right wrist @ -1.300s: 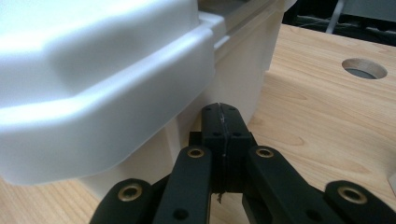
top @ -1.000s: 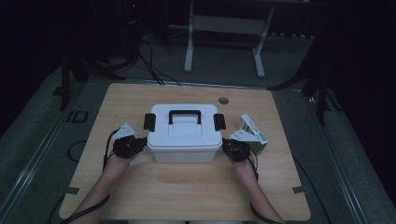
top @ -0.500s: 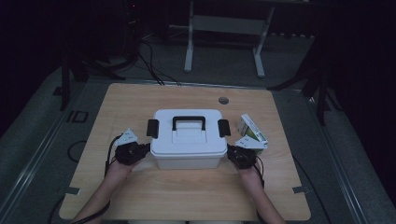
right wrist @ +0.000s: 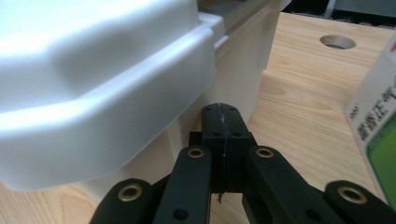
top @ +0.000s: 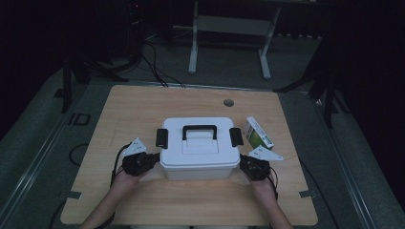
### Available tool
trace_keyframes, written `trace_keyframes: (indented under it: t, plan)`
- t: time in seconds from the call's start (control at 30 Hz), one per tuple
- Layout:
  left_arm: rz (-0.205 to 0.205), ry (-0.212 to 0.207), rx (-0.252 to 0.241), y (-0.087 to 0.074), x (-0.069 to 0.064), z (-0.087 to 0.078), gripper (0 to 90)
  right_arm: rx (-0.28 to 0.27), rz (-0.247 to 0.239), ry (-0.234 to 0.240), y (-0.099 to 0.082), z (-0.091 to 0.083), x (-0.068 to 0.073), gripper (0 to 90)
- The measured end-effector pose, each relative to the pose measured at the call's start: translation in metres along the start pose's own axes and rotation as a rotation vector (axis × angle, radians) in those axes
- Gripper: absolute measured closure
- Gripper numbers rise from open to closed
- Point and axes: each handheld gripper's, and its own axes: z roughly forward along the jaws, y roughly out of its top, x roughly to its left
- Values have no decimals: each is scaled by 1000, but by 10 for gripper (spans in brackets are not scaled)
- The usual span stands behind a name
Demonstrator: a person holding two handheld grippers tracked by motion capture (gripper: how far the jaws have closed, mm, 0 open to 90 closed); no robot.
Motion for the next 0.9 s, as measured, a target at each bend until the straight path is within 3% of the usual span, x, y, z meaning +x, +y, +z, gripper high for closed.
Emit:
trace_keyframes:
  t: [0.73, 0.9]
  plan:
    - [25, -74, 33, -1, -32, 7, 900, -10, 17, -22, -23, -43, 0, 900]
    - [46, -84, 50, 1, -42, 9, 900, -3, 20, -30, -27, -53, -1, 900]
